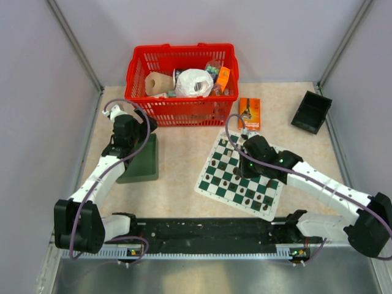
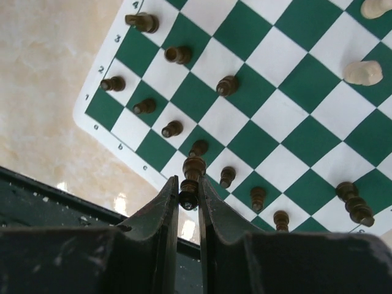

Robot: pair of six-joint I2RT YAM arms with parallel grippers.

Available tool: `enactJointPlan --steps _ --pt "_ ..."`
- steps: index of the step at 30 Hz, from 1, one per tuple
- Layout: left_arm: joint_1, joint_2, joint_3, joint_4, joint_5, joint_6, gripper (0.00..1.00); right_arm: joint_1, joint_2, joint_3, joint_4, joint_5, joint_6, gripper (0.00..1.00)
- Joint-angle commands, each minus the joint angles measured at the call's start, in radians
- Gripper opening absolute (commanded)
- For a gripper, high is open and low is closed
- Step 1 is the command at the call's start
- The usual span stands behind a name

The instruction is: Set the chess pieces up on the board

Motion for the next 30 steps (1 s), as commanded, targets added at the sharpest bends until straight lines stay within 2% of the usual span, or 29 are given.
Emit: enactJointPlan --steps 1,7,14,30 --pt "0.007 -0.03 0.002 0.044 -0.001 0.007 0.99 0.067 -0.081 -0.024 -0.047 0.014 0.033 0.13" --pt "0.007 -0.025 0.001 0.049 0.003 0.003 0.99 0.173 -0.088 -0.034 -0.09 0.072 0.053 0.13" --pt "0.007 -0.034 -0.001 0.05 0.006 0.002 0.99 0.236 -0.051 -0.078 -0.066 0.094 0.099 0.12" --pt "0.007 -0.031 0.004 0.049 0.01 0.003 0.99 0.254 0.003 -0.146 0.016 0.103 0.145 0.12"
